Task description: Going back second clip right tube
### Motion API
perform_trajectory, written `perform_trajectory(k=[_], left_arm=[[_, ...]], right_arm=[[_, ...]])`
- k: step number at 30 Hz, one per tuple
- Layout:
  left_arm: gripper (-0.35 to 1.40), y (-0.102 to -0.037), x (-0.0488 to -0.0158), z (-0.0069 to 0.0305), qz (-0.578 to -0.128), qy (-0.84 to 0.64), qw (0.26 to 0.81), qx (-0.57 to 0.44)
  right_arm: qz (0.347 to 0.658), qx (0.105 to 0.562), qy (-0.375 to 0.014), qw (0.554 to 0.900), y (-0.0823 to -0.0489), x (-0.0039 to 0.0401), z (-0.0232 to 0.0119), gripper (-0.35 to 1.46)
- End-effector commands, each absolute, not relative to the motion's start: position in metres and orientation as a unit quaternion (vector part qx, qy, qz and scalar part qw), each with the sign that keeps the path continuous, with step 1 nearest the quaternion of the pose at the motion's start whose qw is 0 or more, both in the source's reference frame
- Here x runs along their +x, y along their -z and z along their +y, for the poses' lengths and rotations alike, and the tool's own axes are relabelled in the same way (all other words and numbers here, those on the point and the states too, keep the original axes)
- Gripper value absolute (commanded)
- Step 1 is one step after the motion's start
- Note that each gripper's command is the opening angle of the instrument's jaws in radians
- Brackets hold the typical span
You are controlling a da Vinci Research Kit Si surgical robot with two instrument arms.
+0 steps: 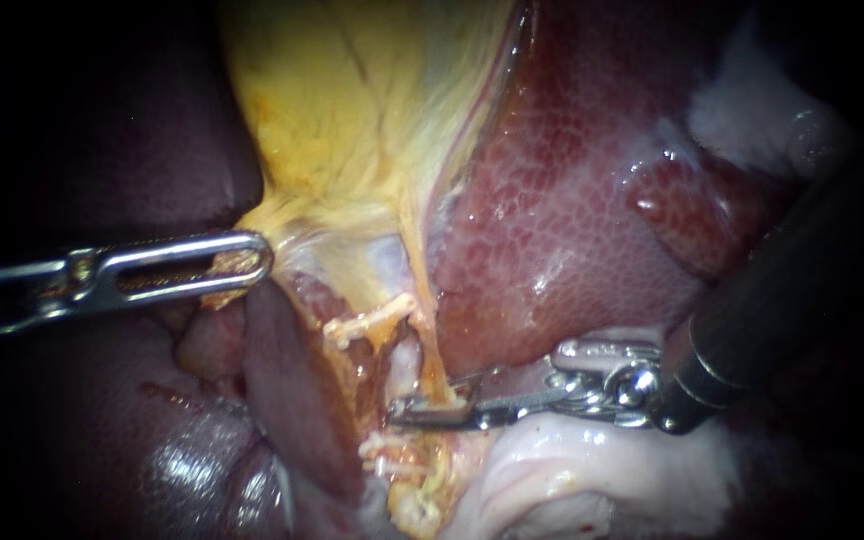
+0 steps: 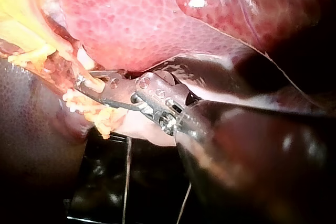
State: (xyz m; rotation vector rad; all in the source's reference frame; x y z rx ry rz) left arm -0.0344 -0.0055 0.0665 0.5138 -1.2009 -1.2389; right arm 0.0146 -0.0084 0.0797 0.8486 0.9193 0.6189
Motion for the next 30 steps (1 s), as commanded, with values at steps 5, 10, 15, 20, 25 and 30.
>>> perform_trajectory(k=[5, 10, 15, 20, 25, 30], left_arm=[[-0.35, -0.0665, -0.0344, -0.0055, -0.523, 0.539, 0.621, 0.224], [-0.35, -0.0665, -0.0344, -0.0055, -0.523, 0.539, 0.621, 0.224], [-0.35, -0.0665, -0.0344, -0.0055, -0.523, 0.539, 0.621, 0.224], [-0.35, -0.0664, -0.0343, -0.0056, -0.523, 0.539, 0.622, 0.224], [-0.35, -0.0664, -0.0343, -0.0056, -0.523, 0.539, 0.622, 0.224], [-0.35, -0.0665, -0.0344, -0.0057, -0.523, 0.539, 0.622, 0.223]], right_arm=[[0.423, 0.391, -0.284, 0.766, -0.0797, 0.0145, -0.0084, -0.35], [0.430, 0.383, -0.265, 0.774, -0.0794, 0.0147, -0.0085, 0.44], [0.438, 0.337, -0.286, 0.782, -0.0785, 0.0144, -0.0075, 0.60], [0.442, 0.333, -0.276, 0.785, -0.0766, 0.0127, -0.0064, 0.60], [0.456, 0.335, -0.262, 0.782, -0.0730, 0.0097, -0.0043, 0.60], [0.490, 0.318, -0.253, 0.771, -0.0682, 0.0071, -0.0011, 0.60]])
